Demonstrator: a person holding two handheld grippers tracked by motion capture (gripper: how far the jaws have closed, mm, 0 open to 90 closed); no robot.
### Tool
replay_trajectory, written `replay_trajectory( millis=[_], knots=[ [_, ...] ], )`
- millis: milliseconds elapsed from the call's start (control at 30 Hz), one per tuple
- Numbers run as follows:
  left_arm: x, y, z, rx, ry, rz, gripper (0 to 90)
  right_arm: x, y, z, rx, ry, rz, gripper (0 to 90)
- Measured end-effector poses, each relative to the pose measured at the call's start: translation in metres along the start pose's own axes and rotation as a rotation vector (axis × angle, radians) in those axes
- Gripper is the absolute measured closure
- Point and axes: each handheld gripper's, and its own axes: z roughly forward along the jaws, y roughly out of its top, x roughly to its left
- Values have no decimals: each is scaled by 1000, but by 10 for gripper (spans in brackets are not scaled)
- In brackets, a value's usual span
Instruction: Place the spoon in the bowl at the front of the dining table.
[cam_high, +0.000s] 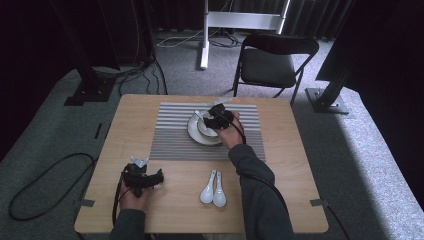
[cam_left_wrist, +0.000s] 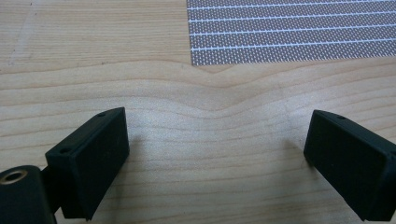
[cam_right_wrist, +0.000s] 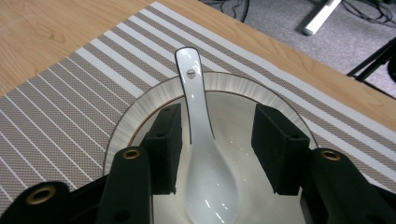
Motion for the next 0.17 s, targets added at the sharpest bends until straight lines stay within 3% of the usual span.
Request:
replay_trajectory(
  millis=[167],
  knots=[
    [0, 0, 0, 0, 0, 0, 70, 5, -2, 10, 24, 16, -4, 524]
  ],
)
